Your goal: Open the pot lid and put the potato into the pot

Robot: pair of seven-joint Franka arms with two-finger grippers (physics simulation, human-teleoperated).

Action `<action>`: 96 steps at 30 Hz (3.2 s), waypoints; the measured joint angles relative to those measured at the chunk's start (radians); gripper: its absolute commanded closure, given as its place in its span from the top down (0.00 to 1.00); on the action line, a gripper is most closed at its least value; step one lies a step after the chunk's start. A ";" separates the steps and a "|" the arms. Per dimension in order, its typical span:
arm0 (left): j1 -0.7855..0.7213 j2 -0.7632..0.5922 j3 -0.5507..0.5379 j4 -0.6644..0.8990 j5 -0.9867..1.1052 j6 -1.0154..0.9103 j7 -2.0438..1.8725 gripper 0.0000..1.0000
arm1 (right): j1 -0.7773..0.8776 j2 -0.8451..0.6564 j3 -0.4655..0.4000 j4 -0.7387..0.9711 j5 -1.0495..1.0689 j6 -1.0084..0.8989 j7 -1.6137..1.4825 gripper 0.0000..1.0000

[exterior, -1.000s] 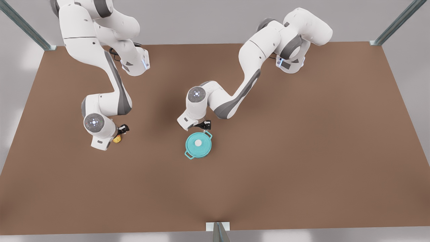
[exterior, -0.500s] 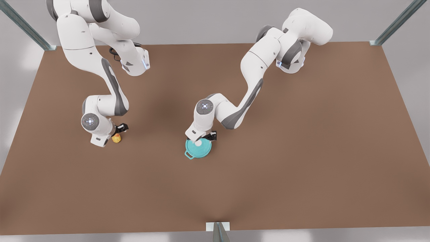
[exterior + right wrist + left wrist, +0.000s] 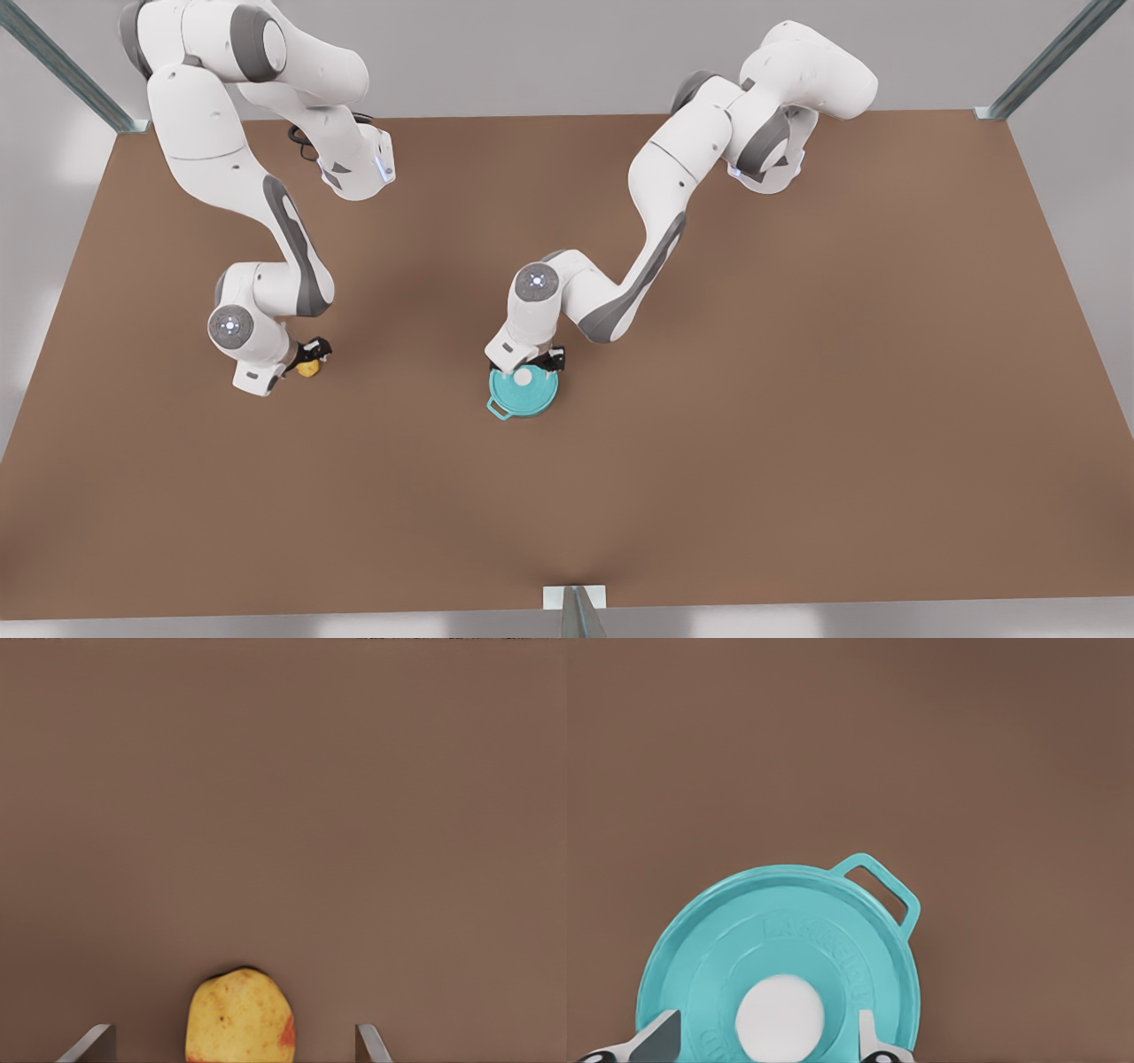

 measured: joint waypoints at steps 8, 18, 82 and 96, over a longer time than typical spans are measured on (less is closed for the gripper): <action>0.000 0.002 0.000 0.000 0.001 0.018 -0.007 0.59 | 0.001 0.032 0.003 0.011 0.001 0.042 -0.024 1.00; 0.139 -0.042 -0.003 0.007 -0.002 -0.044 0.016 0.46 | 0.000 0.048 0.003 0.012 0.002 0.070 -0.043 0.86; 0.863 -0.665 0.044 -0.224 -0.146 -0.950 0.957 1.00 | 0.350 0.123 0.239 0.549 0.239 -0.190 -0.081 0.53; 0.821 -0.651 0.040 -0.192 -0.156 -0.932 0.959 1.00 | 0.442 0.331 0.238 0.667 0.266 -0.129 0.023 0.99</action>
